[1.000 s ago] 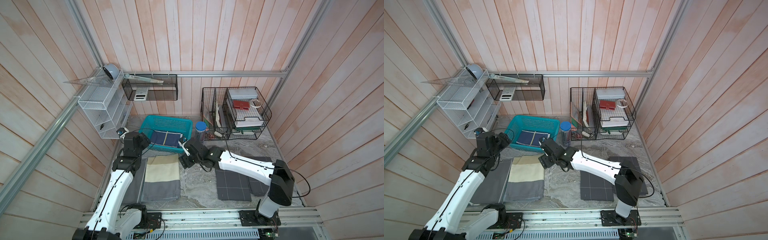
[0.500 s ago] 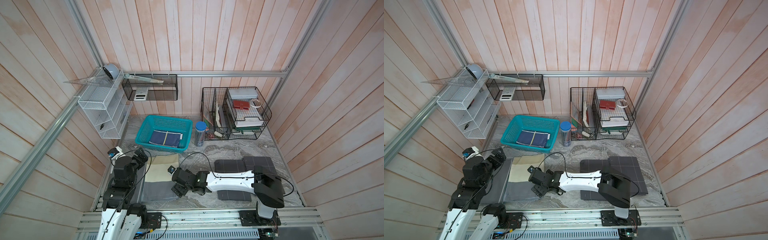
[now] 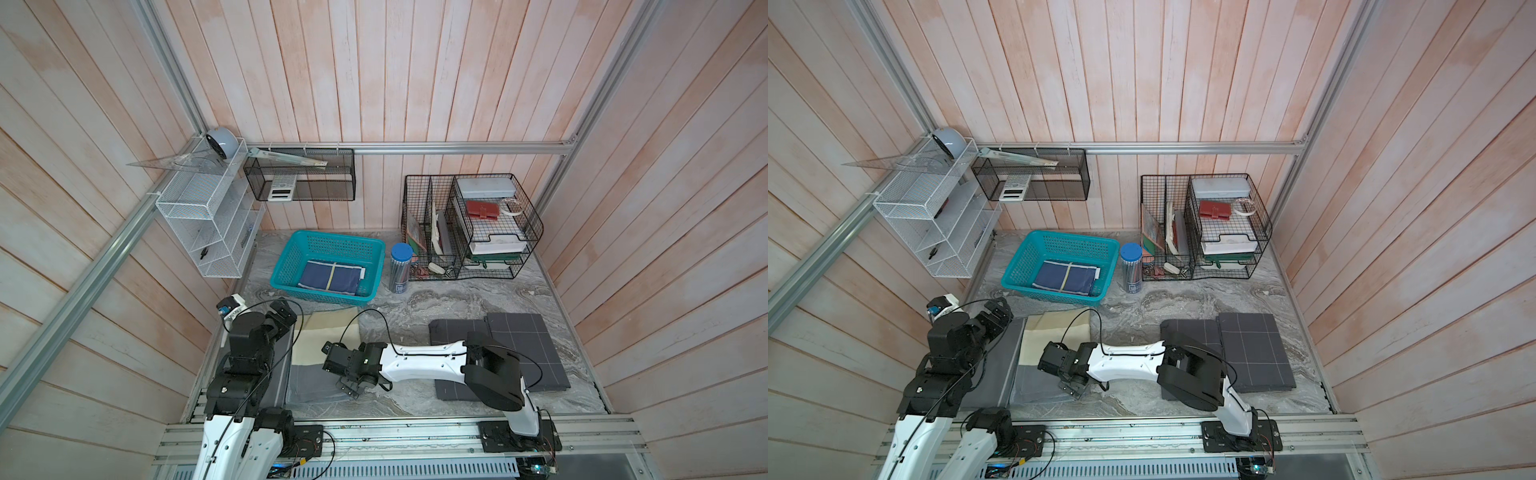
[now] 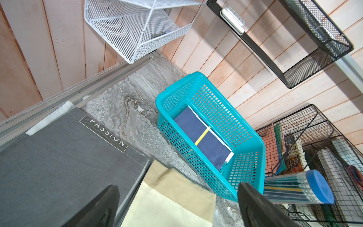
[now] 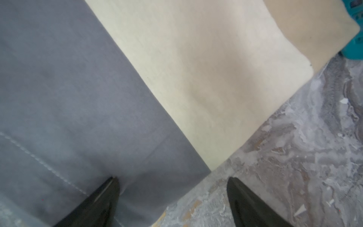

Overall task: Put the folded pillowcase in the basket
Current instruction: Adjust the pillowcase at the center of the board.

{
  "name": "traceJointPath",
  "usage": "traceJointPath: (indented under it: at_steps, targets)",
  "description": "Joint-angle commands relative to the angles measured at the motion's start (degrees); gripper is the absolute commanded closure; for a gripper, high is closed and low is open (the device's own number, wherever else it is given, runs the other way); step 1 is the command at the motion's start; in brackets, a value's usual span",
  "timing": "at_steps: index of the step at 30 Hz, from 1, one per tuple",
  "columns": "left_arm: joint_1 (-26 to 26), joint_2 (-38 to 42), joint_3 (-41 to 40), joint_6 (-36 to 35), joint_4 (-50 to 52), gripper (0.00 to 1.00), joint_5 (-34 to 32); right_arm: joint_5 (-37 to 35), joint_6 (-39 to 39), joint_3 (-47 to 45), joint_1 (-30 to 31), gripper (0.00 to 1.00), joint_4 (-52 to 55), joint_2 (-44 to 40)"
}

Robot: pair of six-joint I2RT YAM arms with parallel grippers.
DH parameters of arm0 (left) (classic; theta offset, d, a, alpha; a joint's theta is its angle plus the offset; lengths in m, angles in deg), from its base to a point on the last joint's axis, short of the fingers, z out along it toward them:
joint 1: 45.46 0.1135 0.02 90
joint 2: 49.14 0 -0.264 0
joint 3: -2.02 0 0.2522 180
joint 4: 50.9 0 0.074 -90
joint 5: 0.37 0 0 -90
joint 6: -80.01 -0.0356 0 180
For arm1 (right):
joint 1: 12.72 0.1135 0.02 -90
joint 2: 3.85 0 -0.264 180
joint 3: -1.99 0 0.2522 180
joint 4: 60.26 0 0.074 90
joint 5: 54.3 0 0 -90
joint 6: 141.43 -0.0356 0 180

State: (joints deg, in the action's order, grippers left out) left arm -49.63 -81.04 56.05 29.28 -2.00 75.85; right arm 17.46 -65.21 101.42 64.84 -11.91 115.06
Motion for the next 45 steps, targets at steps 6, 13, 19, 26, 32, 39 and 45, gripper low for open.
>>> traceJointPath:
  at_steps: [6,13,19,26,32,39,45]
  targets:
    - [0.1,-6.9,0.1,-1.9,-2.2,0.0,6.1,-1.7,-6.8,-15.7,-6.2,0.08,1.7,-9.1]
    - [-8.7,-18.5,2.0,-3.5,-2.4,0.0,6.0,-3.1,-5.9,-24.9,-12.6,0.07,-0.5,-17.7]
    - [-19.1,-25.1,1.7,-3.5,-2.4,0.0,1.5,1.3,-6.4,-26.2,-11.4,0.09,-4.1,-23.3]
    - [-22.5,-31.0,-2.0,-3.4,-3.7,0.0,2.7,4.7,-9.0,-27.7,-8.0,0.13,-6.3,-21.8]
    - [-26.8,-37.7,-3.4,-0.2,-4.8,0.01,2.1,4.6,-10.5,-28.8,-11.5,0.15,-5.9,-19.2]
    - [-30.8,-39.7,-8.0,7.5,-5.5,0.01,1.2,4.4,-5.9,-27.1,-16.8,0.16,-7.8,-17.4]
    - [-37.2,-36.5,-9.8,15.3,-2.6,0.02,-2.1,5.6,-3.9,-24.5,-22.4,0.16,-9.2,-16.2]
